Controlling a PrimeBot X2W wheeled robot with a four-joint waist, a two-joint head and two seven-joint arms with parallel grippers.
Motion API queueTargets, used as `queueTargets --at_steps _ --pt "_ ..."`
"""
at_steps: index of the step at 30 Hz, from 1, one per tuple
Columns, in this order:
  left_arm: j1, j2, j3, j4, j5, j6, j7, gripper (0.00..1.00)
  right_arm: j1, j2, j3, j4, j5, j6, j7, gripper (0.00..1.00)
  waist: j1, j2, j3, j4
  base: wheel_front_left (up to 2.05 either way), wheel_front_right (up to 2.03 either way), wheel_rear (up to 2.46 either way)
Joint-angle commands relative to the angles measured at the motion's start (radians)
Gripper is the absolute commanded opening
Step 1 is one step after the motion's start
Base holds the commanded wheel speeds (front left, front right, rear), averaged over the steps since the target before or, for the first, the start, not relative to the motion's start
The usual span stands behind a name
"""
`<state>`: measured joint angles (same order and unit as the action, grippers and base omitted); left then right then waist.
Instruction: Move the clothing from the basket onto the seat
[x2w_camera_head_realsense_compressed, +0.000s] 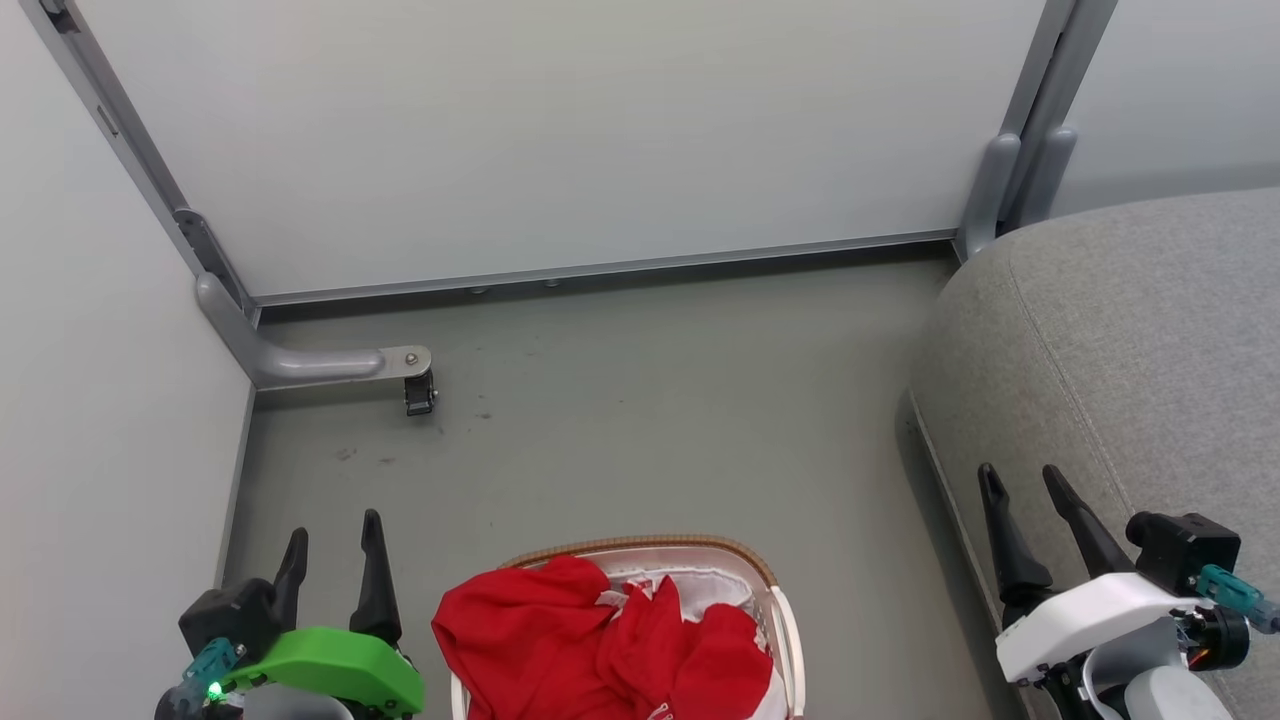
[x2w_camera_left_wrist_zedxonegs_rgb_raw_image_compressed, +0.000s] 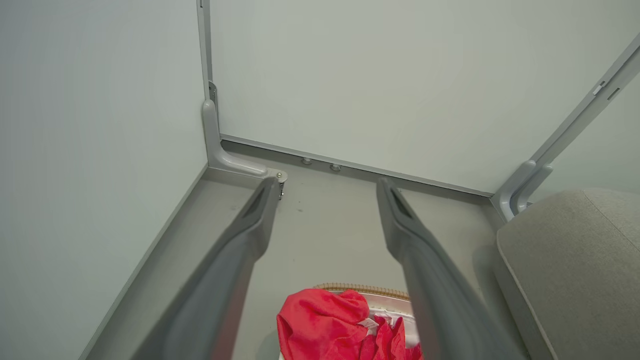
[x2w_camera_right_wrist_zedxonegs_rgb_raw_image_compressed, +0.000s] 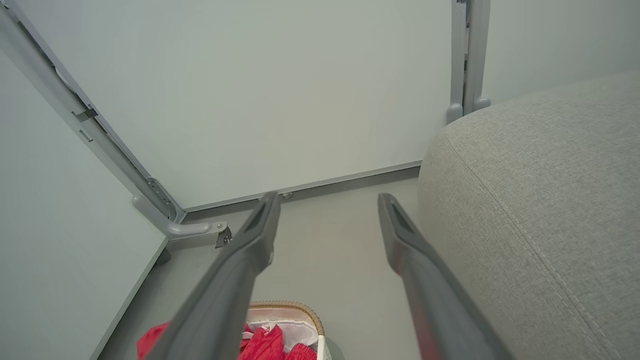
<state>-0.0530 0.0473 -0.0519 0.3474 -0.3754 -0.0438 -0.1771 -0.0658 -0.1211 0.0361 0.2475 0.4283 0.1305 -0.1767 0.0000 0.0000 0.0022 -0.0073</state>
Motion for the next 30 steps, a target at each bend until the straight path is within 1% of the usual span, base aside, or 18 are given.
queueTargets --at_steps 1,16,30 --pt "0.002 0.008 -0.001 -0.005 0.023 0.005 -0.009 1.00 0.007 -0.004 0.000 -0.002 -0.028 0.000 -0.009 1.00 0.0000 0.0000 -0.001 0.000 0.00 0.00 0.00" --pt "0.025 0.008 -0.009 -0.032 0.152 0.002 -0.041 1.00 0.025 -0.003 -0.006 0.015 -0.162 0.000 -0.041 1.00 0.0000 0.0000 -0.006 -0.005 0.00 0.00 0.00" --pt "0.050 0.006 -0.021 -0.006 0.238 -0.025 -0.068 1.00 0.043 -0.001 -0.006 0.029 -0.261 0.000 -0.068 1.00 0.0000 0.0000 -0.008 -0.010 0.00 0.00 0.00"
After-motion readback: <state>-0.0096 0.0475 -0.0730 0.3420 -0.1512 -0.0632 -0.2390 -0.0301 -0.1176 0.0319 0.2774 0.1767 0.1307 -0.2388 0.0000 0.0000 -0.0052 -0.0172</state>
